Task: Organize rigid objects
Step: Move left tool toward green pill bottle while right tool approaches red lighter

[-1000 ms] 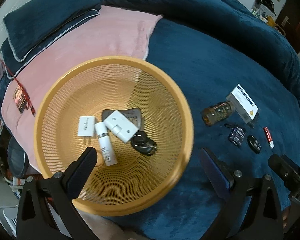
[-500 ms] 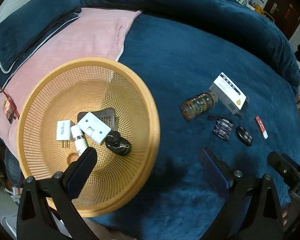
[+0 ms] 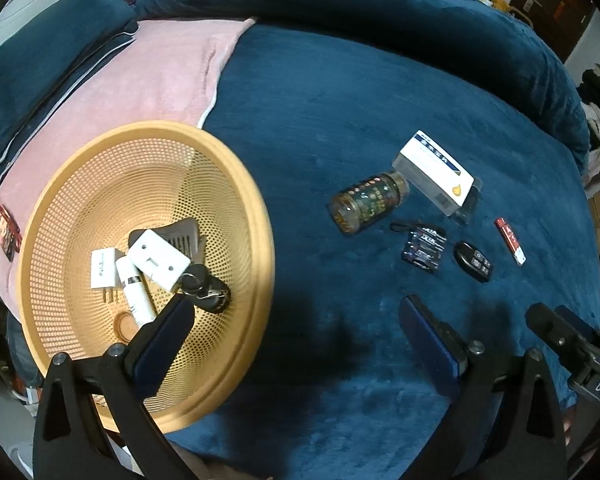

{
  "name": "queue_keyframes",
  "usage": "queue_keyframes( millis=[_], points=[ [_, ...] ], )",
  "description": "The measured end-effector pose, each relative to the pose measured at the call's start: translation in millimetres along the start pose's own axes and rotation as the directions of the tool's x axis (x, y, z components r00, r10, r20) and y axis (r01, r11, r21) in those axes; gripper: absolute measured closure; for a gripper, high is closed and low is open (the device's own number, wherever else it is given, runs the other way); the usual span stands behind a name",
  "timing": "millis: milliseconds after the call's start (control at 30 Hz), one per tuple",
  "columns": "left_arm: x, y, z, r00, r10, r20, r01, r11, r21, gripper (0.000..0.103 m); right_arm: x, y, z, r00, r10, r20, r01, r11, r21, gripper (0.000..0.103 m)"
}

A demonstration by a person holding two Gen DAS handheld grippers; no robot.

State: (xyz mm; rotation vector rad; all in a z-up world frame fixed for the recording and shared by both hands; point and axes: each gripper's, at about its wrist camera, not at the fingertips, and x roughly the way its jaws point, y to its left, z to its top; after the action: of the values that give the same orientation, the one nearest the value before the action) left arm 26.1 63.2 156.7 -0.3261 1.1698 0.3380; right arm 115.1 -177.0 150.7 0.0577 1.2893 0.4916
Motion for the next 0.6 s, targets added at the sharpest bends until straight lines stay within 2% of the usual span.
queue_keyframes(
  millis=[600],
  points=[
    [16.4,-21.6,-4.0,0.999,-0.044,-0.029,0.045,0.997,0.058,0.001,5.8,-35.6,-11.3,0.999,-0.030,-0.030,0.032,0.997,0.076,0.000]
  ],
)
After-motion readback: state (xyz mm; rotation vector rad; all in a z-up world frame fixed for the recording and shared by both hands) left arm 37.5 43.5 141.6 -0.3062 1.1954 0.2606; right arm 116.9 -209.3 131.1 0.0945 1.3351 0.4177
